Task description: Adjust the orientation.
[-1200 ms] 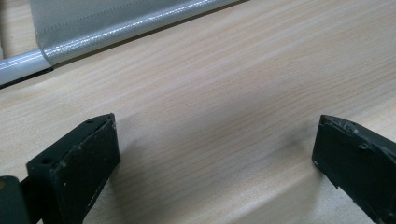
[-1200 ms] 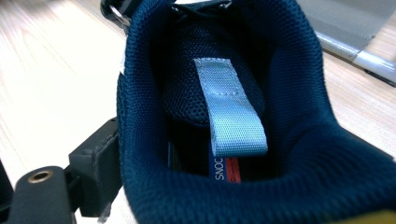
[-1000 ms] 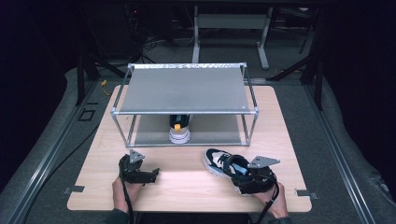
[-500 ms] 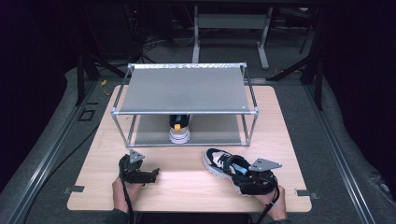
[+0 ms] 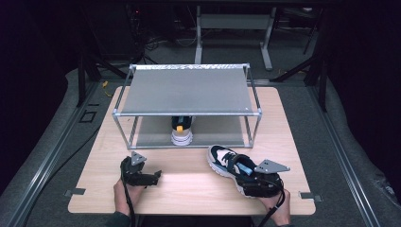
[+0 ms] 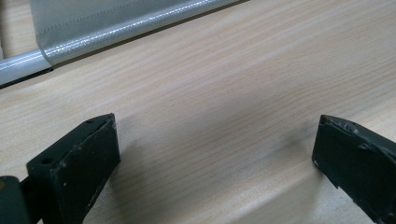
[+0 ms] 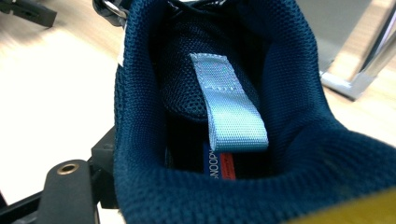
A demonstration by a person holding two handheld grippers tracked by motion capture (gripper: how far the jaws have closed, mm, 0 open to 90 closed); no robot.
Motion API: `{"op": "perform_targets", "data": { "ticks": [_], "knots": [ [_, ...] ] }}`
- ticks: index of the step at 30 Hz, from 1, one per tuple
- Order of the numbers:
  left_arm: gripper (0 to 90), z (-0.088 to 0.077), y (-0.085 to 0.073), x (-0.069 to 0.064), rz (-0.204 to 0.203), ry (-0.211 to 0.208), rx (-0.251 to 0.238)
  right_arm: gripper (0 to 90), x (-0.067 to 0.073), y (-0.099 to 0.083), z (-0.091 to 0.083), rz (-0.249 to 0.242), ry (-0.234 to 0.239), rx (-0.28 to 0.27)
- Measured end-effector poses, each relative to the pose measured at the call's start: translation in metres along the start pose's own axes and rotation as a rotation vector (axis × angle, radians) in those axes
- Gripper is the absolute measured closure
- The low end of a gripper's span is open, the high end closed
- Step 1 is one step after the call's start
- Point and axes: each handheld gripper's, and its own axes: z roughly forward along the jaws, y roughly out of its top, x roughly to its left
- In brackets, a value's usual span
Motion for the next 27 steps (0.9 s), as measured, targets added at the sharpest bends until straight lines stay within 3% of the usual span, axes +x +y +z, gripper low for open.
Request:
{"op": "perform_targets", "data": {
  "ticks": [16,27],
  "knots": [
    [0.5,0.0,0.0,0.0,0.001,0.0,0.002,23.0,0.001,0.019,-0.003,0.036,-0.075,-0.018],
    [0.6,0.0,0.0,0.0,0.0,0.001,0.002,23.0,0.0,0.038,0.005,0.077,-0.135,-0.02]
  ]
}}
